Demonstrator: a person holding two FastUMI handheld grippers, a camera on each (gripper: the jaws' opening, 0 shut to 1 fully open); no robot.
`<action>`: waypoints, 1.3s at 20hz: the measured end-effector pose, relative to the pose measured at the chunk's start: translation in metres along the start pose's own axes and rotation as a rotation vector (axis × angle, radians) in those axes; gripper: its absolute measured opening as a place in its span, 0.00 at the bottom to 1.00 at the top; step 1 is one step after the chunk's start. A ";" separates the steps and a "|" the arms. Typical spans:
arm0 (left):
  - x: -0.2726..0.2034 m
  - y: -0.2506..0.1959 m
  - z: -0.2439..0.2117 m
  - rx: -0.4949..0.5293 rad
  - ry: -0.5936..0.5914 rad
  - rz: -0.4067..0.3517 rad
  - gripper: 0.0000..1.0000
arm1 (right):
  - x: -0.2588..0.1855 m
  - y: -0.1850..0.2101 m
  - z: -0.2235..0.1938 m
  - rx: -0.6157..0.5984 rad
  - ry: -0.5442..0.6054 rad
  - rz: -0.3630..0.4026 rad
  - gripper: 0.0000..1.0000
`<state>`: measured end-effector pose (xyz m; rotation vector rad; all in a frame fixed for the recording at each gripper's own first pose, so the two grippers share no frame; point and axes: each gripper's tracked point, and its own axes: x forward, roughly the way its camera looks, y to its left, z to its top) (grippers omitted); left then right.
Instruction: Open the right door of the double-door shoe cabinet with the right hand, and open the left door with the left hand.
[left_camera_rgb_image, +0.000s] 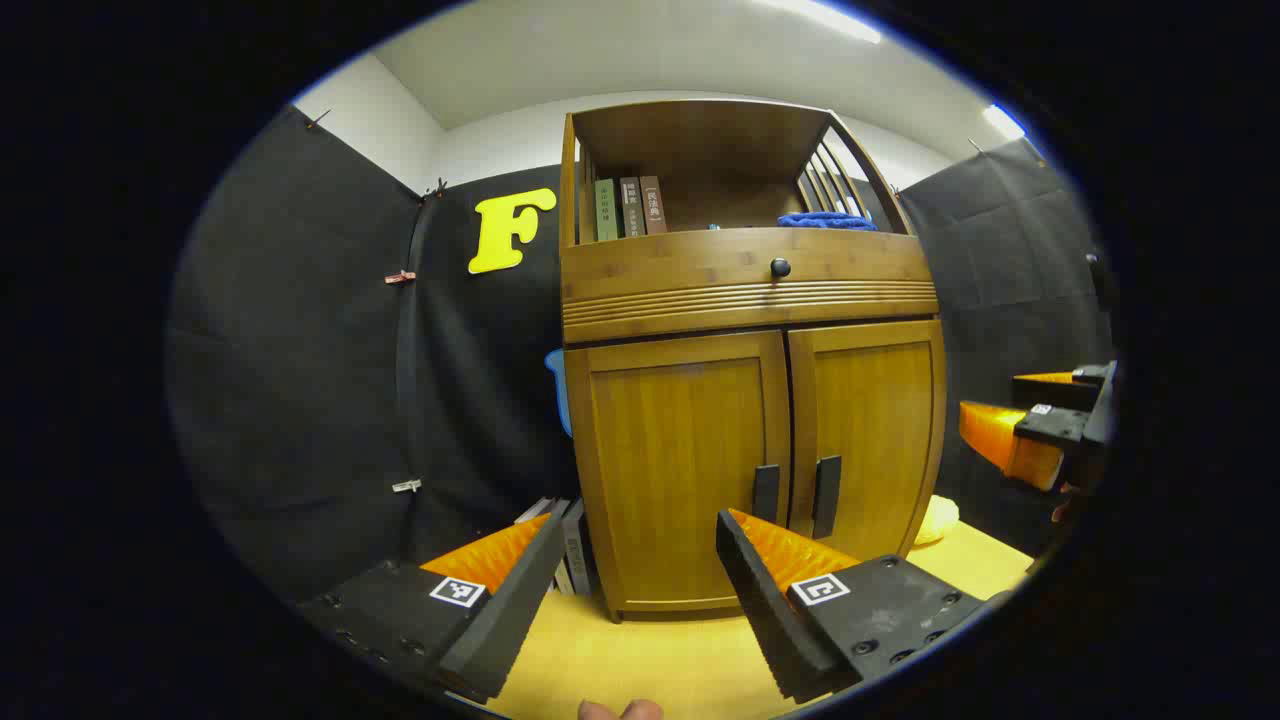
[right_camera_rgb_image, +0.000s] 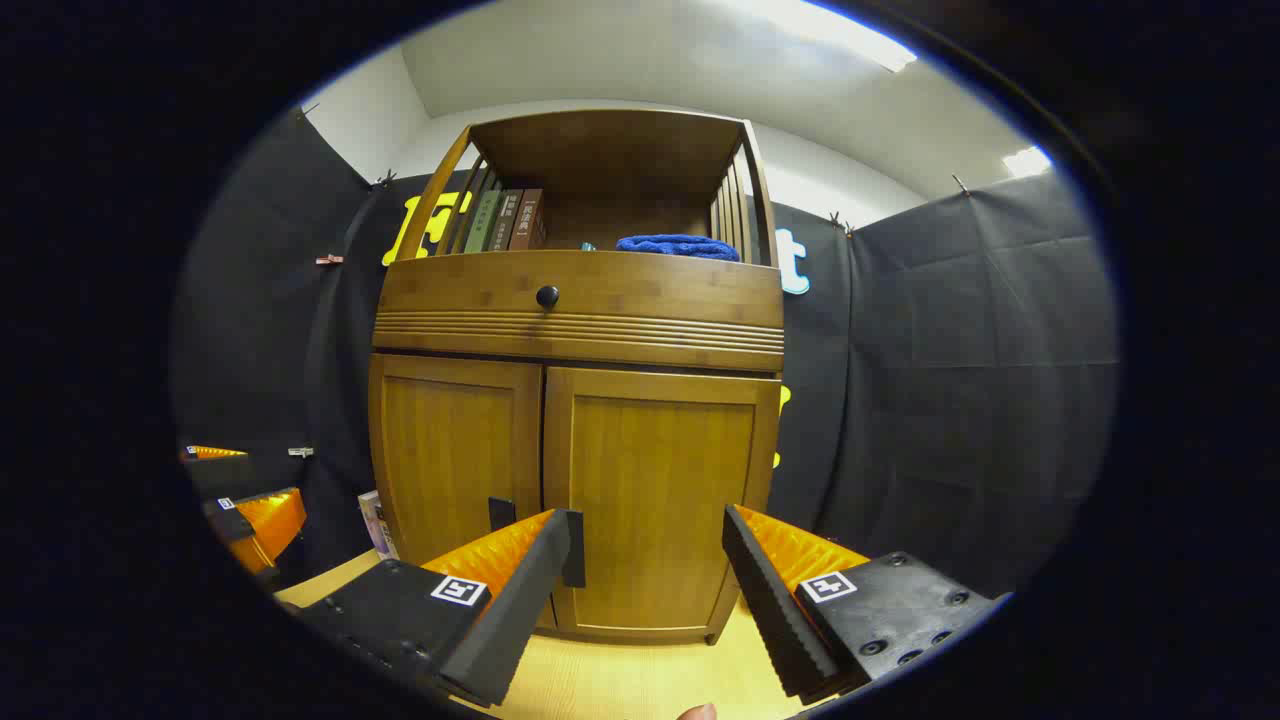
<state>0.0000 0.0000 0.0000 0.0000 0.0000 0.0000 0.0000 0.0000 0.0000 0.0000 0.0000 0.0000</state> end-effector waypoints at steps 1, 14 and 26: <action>-0.001 0.001 -0.001 0.001 0.001 0.006 0.94 | 0.003 0.004 0.000 -0.002 0.002 0.007 0.98; -0.003 0.007 -0.002 -0.022 0.003 0.036 0.95 | 0.014 0.030 -0.002 -0.026 0.018 0.069 0.98; -0.004 0.025 -0.004 -0.048 0.013 0.064 0.94 | 0.016 0.032 -0.004 -0.023 0.029 0.070 0.98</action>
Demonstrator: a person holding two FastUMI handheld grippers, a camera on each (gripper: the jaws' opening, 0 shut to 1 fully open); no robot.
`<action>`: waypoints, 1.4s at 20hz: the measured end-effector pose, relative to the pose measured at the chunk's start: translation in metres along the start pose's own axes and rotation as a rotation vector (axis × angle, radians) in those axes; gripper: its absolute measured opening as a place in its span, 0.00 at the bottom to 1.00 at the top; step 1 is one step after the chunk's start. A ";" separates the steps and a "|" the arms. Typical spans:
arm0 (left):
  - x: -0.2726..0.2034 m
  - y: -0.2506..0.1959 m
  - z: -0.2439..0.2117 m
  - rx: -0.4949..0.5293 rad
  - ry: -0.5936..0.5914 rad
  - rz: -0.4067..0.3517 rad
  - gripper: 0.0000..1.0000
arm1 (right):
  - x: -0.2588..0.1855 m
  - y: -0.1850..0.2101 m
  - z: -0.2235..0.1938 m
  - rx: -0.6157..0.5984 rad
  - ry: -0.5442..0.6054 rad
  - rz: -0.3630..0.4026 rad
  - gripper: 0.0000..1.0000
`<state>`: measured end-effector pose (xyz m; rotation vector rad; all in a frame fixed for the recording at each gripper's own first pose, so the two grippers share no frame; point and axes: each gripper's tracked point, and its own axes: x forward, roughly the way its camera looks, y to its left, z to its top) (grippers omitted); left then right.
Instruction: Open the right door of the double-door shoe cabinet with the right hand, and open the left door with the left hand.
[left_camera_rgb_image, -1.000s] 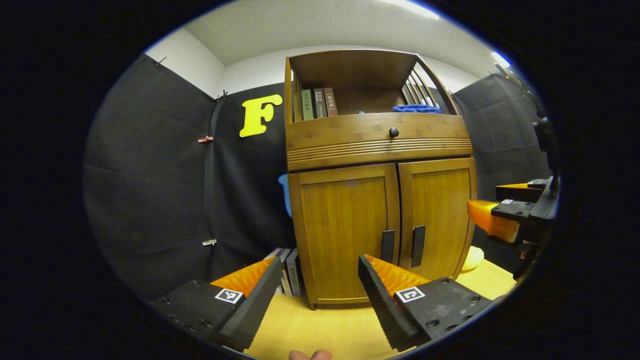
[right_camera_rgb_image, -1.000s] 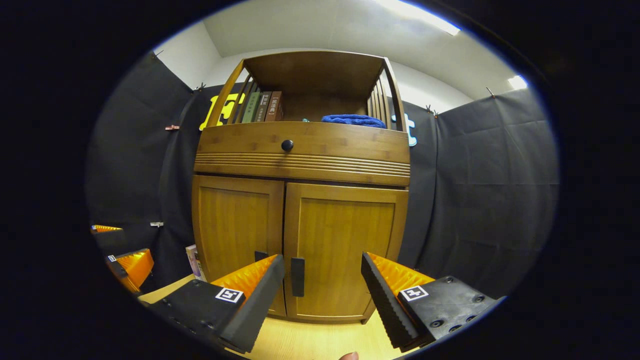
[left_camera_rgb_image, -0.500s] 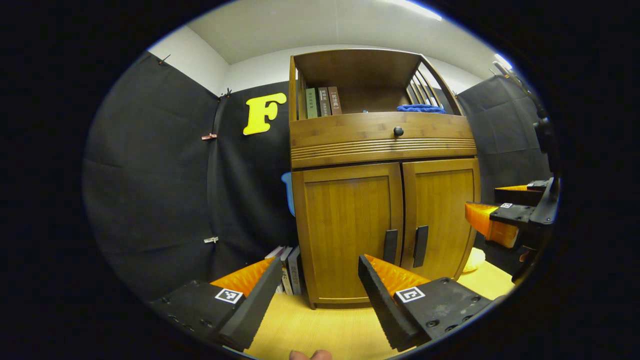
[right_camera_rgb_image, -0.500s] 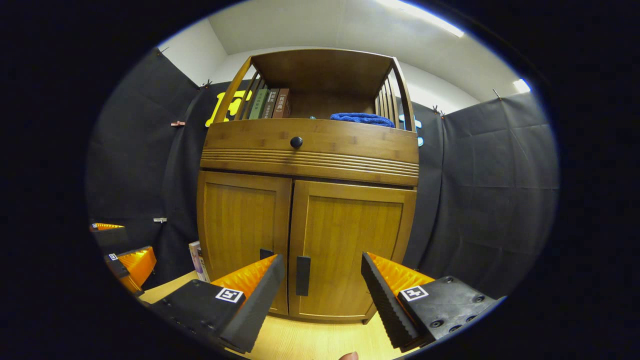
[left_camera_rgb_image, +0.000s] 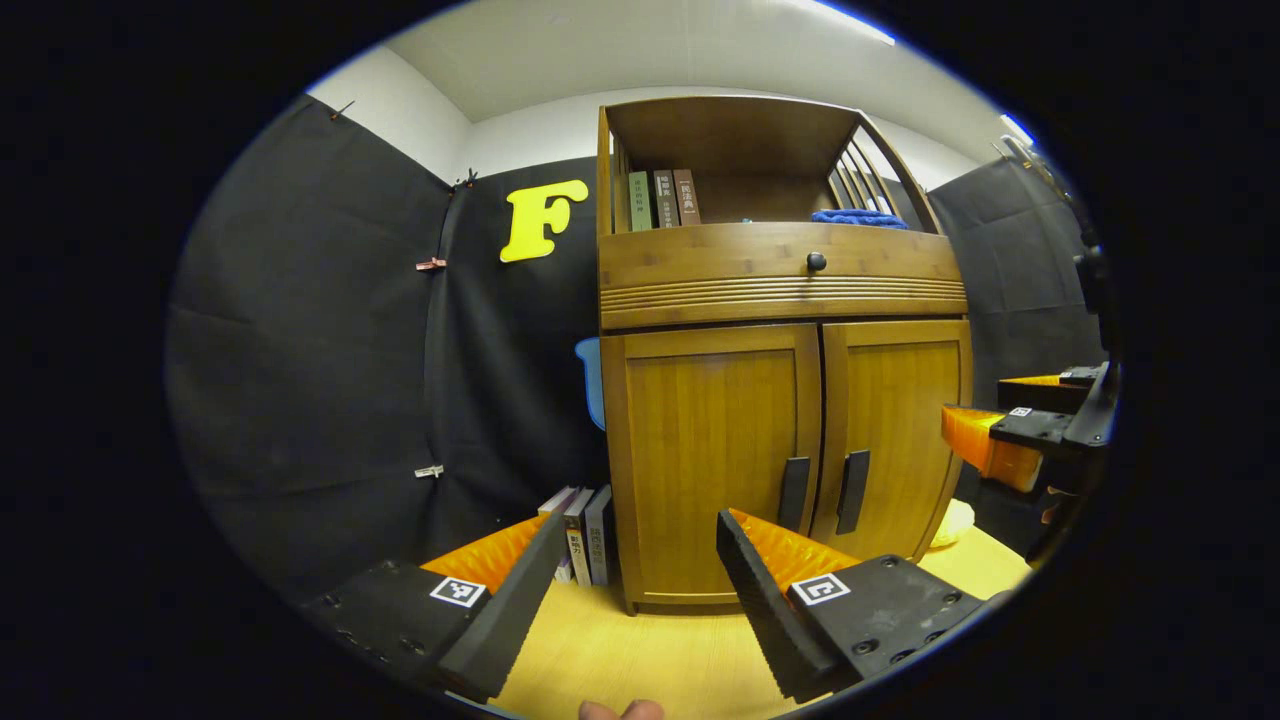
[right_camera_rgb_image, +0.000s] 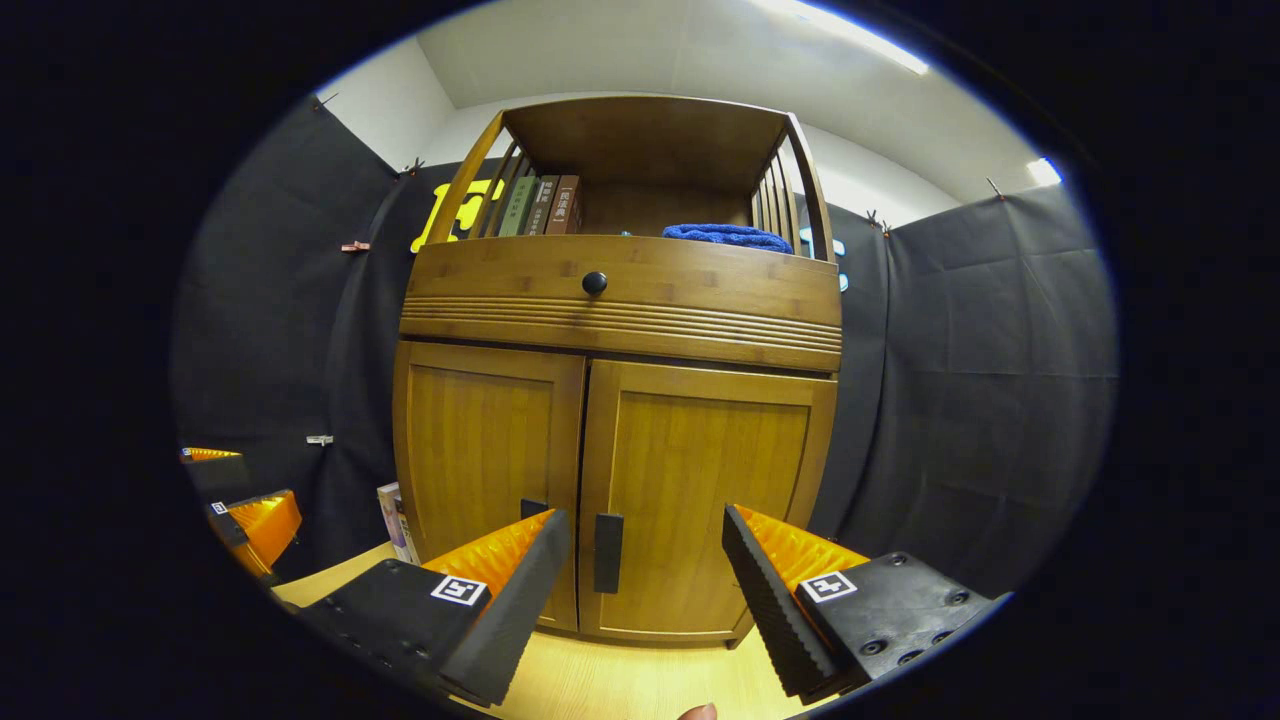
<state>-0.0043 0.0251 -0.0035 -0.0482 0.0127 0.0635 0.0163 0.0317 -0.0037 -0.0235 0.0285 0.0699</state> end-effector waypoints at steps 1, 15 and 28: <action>-0.001 0.001 -0.001 -0.002 -0.002 0.000 0.94 | 0.001 0.002 -0.001 0.003 0.004 0.006 0.98; 0.004 -0.027 -0.003 -0.012 0.007 -0.078 0.95 | 0.072 0.009 -0.036 0.015 0.048 -0.003 0.97; 0.022 -0.028 -0.004 -0.091 0.003 -0.137 0.94 | 0.145 0.038 -0.113 0.017 0.170 0.013 0.96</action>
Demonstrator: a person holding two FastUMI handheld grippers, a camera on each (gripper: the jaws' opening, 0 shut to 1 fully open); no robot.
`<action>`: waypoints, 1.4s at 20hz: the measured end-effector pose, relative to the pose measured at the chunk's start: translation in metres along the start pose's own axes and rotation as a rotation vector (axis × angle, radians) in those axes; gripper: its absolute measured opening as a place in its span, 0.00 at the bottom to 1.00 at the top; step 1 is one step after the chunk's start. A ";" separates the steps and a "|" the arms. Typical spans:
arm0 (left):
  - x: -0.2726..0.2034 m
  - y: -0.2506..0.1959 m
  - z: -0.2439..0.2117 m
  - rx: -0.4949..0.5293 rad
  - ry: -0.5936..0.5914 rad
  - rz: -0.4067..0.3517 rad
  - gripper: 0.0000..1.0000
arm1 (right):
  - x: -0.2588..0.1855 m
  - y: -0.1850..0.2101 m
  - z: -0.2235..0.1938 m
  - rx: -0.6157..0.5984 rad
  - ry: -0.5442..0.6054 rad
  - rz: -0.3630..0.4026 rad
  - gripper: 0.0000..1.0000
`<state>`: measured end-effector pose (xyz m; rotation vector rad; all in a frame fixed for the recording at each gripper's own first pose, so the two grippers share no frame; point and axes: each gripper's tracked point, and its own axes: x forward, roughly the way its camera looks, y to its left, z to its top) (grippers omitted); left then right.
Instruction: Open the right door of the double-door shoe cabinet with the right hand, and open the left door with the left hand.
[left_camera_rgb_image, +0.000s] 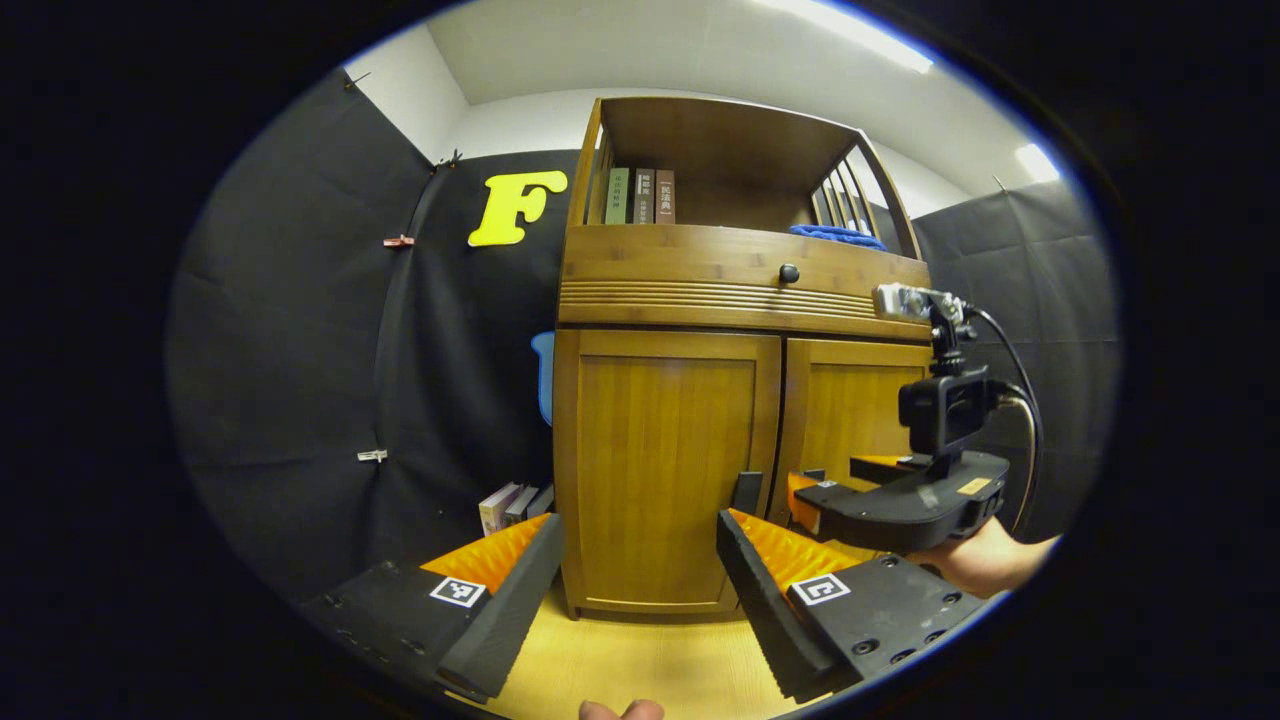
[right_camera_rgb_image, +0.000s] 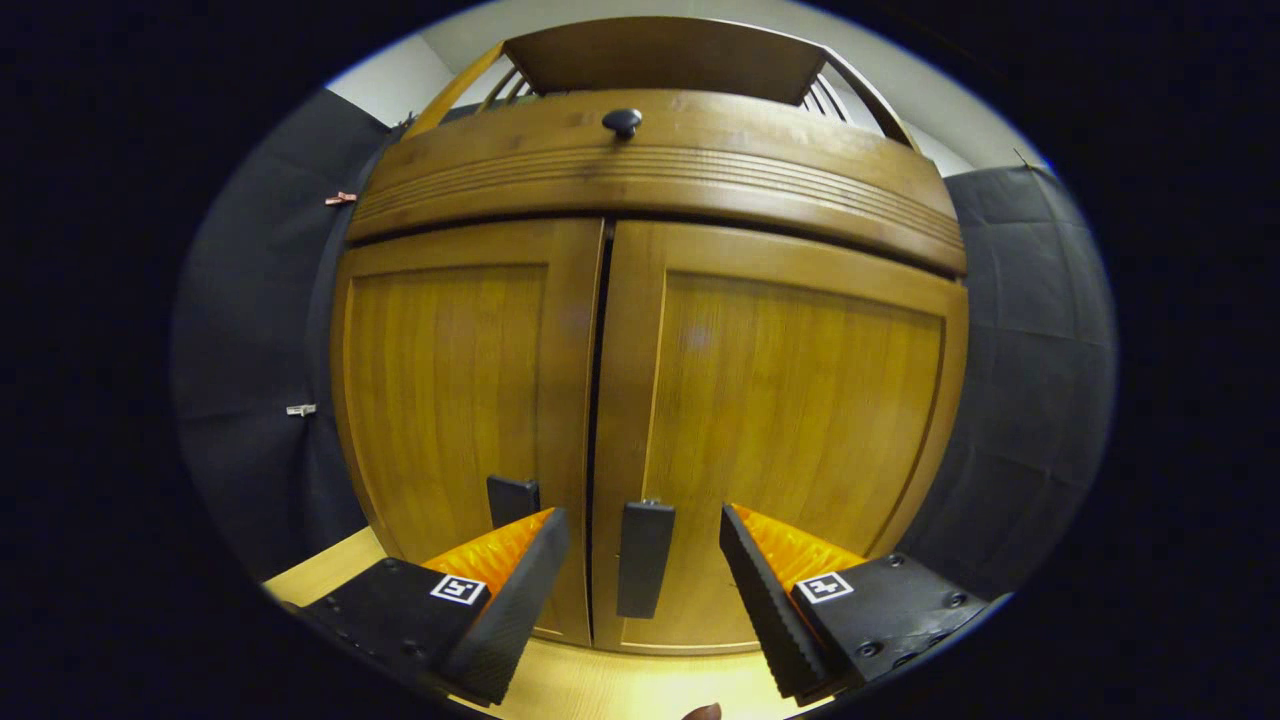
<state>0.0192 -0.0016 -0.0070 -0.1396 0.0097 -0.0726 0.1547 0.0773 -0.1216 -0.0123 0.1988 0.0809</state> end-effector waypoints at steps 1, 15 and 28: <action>0.001 0.003 -0.001 0.003 0.002 0.005 0.95 | 0.007 -0.001 -0.009 0.011 0.021 -0.011 0.96; -0.015 0.035 -0.012 -0.030 0.035 0.074 0.95 | 0.036 -0.006 -0.032 0.079 0.074 -0.008 0.20; -0.036 0.015 0.001 -0.006 0.009 0.022 0.95 | 0.041 -0.006 -0.030 0.084 0.046 0.051 0.20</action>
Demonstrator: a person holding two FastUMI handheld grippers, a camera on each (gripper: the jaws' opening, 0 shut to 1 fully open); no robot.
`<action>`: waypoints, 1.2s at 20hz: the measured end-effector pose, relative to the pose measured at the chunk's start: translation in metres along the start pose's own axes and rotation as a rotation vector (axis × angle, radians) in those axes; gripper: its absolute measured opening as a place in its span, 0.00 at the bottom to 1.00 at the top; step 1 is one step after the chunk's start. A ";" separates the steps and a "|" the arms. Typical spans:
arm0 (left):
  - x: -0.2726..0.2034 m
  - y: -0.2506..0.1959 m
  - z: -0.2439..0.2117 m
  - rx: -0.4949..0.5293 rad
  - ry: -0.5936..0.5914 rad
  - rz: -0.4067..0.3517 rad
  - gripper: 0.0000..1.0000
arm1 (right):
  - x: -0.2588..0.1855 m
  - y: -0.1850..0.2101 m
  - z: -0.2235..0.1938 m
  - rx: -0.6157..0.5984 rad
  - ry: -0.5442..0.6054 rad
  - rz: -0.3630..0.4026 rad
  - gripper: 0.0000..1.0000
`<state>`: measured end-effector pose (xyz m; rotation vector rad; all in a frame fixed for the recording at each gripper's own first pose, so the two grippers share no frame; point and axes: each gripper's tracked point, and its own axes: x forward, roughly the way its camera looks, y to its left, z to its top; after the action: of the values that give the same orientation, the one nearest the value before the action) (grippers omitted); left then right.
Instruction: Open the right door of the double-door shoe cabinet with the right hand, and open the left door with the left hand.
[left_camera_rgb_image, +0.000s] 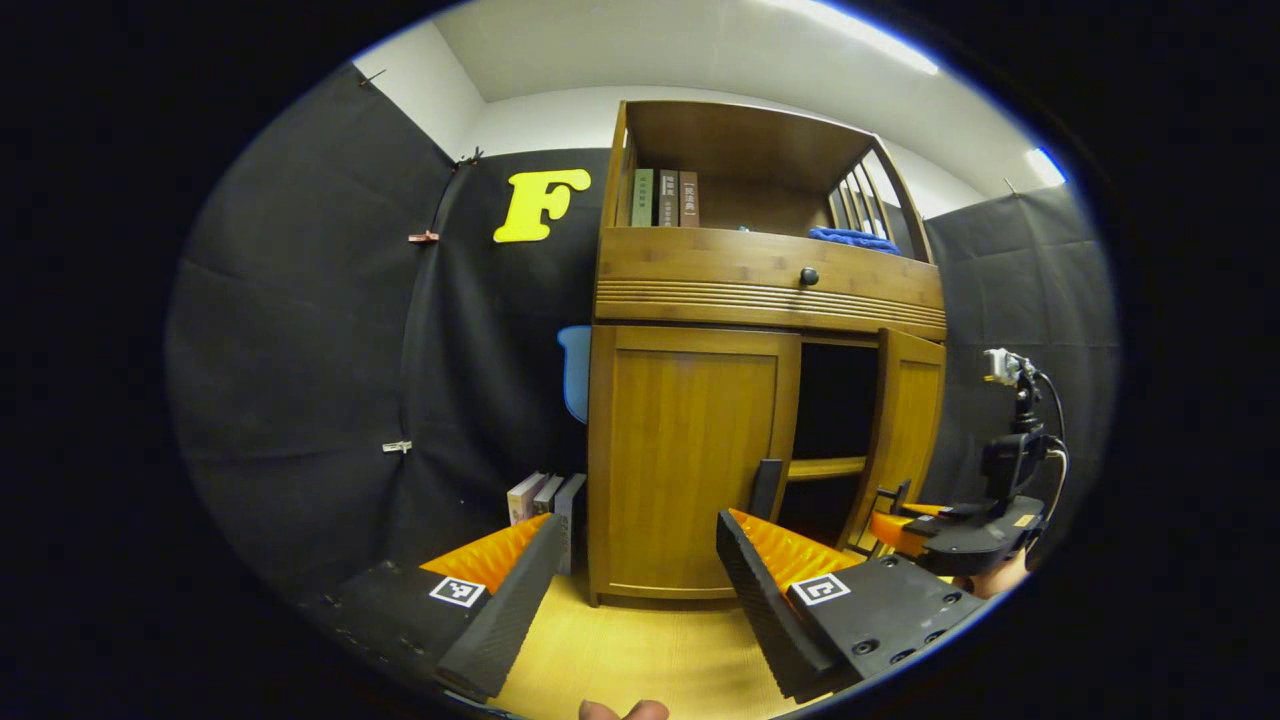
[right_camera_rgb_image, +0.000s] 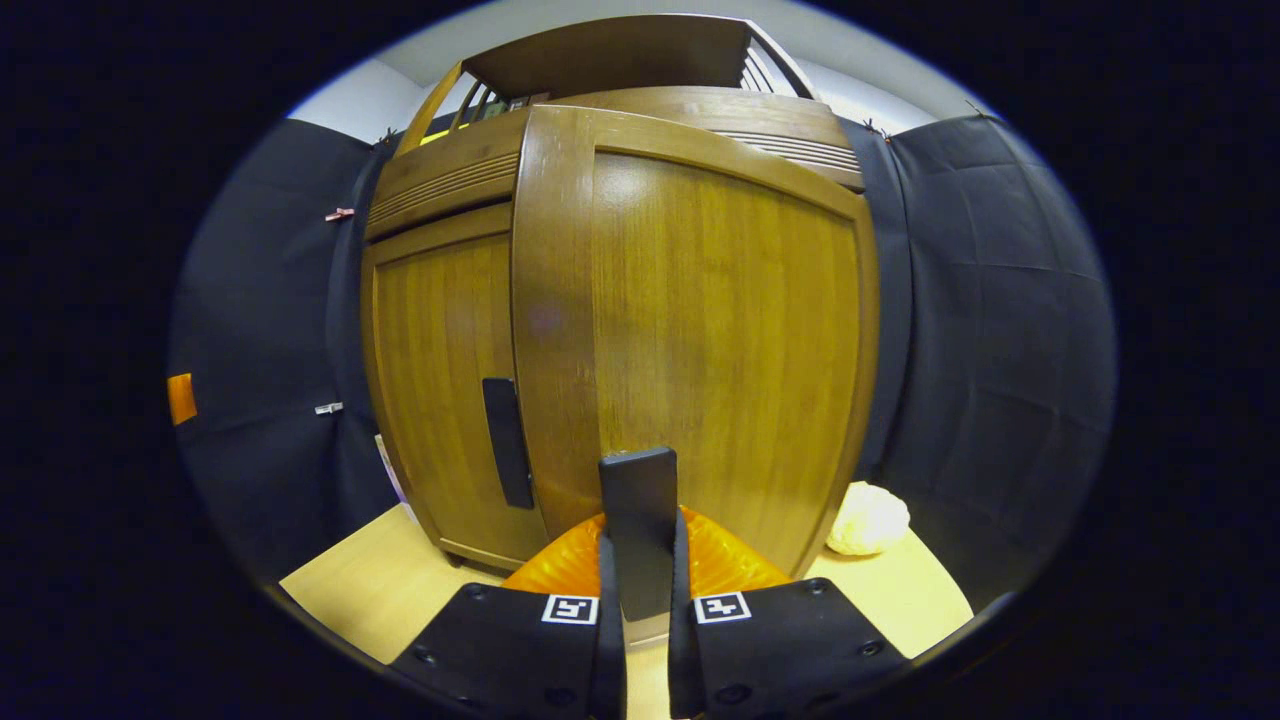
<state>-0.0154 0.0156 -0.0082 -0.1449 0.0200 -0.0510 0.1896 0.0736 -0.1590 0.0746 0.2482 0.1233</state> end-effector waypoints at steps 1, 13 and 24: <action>0.001 -0.005 0.001 -0.002 -0.001 -0.012 0.95 | 0.001 0.000 0.000 -0.004 0.003 -0.004 0.20; 0.024 -0.079 -0.009 -0.007 0.021 -0.184 0.96 | 0.001 -0.005 0.009 0.000 -0.006 -0.185 0.18; 0.053 -0.138 -0.013 -0.013 0.033 -0.212 0.94 | -0.012 -0.035 0.007 -0.031 0.025 -0.172 0.14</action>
<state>0.0299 -0.1256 -0.0022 -0.1591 0.0378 -0.2652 0.1835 0.0368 -0.1519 0.0202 0.2768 -0.0433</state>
